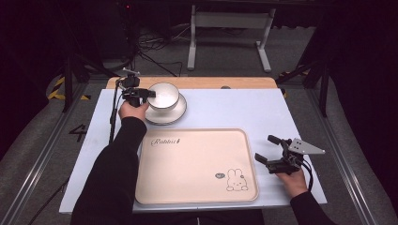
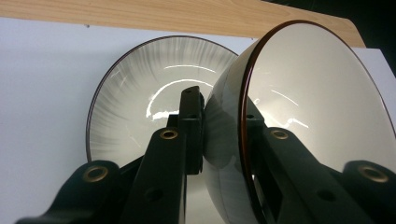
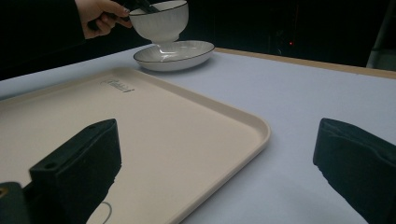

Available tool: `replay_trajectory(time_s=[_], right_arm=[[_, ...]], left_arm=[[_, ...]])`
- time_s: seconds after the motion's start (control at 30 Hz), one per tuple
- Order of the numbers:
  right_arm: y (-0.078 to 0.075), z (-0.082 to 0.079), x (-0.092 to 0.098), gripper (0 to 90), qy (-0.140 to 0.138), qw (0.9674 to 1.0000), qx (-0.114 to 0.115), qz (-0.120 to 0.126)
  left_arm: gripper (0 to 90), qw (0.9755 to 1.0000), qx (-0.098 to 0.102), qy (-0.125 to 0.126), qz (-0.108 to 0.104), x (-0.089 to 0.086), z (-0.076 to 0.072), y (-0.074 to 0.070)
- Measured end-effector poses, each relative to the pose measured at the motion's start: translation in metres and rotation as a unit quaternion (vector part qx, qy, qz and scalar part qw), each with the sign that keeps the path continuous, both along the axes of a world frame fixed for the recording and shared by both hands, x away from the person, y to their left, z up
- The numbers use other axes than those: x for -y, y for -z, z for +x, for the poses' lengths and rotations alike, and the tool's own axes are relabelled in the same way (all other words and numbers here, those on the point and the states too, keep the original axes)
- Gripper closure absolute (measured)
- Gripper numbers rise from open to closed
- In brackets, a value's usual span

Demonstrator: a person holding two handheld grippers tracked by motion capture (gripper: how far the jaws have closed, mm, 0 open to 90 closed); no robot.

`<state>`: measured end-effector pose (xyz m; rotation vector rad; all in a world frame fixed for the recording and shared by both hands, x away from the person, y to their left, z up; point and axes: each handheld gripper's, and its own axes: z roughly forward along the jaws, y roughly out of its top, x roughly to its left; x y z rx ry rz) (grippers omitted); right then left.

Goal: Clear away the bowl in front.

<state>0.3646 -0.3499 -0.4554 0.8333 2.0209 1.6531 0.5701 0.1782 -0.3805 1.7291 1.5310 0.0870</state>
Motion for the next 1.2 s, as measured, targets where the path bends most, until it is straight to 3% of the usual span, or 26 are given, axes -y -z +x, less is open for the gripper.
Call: replay_trajectory(time_s=[0.33,0.6,0.97,1.13,1.2], right_arm=[[0.000,0.000,0.000,1.5,0.000,1.0000,0.000,-0.001],[0.000,0.000,0.000,1.5,0.001,1.0000,-0.001,-0.002],[0.000,0.000,0.000,1.5,0.002,1.0000,-0.001,0.000],[0.000,0.000,0.000,1.5,0.001,1.0000,-0.001,-0.001],[0.000,0.000,0.000,1.5,0.001,1.0000,-0.001,-0.001]], left_arm=[[78.2,0.9992,0.007,0.030,0.025,0.007,-0.012,-0.012],[78.3,0.9977,0.013,0.063,0.019,0.013,-0.024,-0.022],[78.5,0.9925,0.021,0.120,0.015,0.027,-0.043,-0.035],[78.6,0.9887,0.023,0.147,0.020,0.033,-0.054,-0.040],[78.7,0.9861,0.024,0.163,0.020,0.036,-0.061,-0.043]])
